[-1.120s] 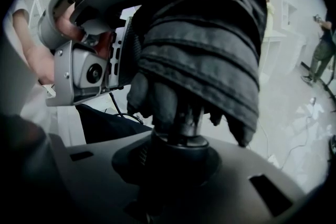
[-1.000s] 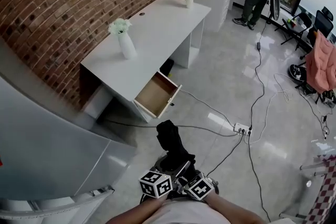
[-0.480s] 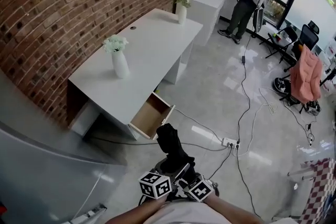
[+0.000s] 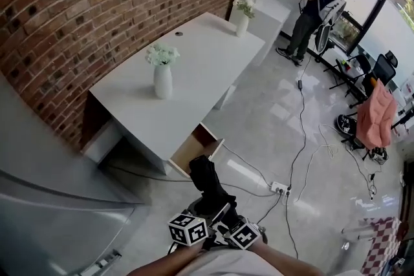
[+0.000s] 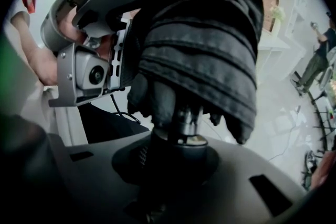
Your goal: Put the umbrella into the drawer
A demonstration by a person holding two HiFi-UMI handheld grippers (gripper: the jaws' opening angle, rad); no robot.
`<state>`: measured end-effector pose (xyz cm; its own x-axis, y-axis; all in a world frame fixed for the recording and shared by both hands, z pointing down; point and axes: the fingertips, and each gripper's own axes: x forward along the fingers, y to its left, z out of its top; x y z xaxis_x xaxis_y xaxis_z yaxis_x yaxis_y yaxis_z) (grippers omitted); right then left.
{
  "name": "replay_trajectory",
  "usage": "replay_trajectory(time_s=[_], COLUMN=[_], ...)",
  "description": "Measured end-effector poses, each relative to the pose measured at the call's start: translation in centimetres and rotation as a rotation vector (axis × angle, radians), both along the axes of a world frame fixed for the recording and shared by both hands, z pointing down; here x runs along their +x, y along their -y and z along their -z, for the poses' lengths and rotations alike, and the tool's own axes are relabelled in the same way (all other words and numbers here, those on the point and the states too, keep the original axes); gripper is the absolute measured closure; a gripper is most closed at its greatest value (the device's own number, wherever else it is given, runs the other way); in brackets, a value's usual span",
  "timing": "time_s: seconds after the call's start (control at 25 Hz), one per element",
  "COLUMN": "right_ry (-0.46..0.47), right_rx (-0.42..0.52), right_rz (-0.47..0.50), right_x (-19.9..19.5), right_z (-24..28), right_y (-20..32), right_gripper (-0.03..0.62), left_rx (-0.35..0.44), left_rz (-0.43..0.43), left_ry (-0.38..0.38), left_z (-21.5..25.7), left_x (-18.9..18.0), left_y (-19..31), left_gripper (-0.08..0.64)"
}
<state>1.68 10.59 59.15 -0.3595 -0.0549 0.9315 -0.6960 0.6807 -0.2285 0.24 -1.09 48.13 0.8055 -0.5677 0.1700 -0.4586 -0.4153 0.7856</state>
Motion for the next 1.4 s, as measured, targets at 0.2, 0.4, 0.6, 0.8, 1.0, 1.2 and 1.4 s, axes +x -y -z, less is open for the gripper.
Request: replay_trajectory(time_s=[0.2,0.4,0.6,0.8,1.0,1.2,1.4], right_ry=[-0.004,0.003,0.016,0.014,0.021,0.048,0.098], right_rx=[-0.024,-0.031,-0.009,0.004,-0.004,-0.016,0.015], right_rz=[0.007,0.0,0.012,0.034,0.073,0.131,0.187], right_x=[-1.5,-2.2,-2.6,-2.3,-1.9,-0.6,1.3], right_z=[-0.8,-1.1,-0.8,-0.6,-0.8,-1.4,-1.1], right_y=[1.0,1.2,2.2,2.6,3.4,5.5,9.4], right_gripper=[0.506,0.506,0.508,0.506,0.506,0.506,0.506], left_rx=[-0.023,-0.026,-0.015,0.002,0.001,-0.023,-0.026], left_rz=[0.021,0.014,0.032,0.05,0.092,0.142,0.189], left_ry=[-0.019,-0.003,0.002,0.011,0.022,0.045,0.082], left_z=[-1.3,-1.5,-1.2,-0.7,-0.8,-1.8,-1.7], left_x=[-1.7,-2.4,-2.9,-2.7,-2.8,-1.9,0.1], left_y=[1.3,1.6,2.2,2.5,3.3,5.4,8.6], left_gripper=[0.285,0.285,0.285,0.285,0.285,0.285,0.285])
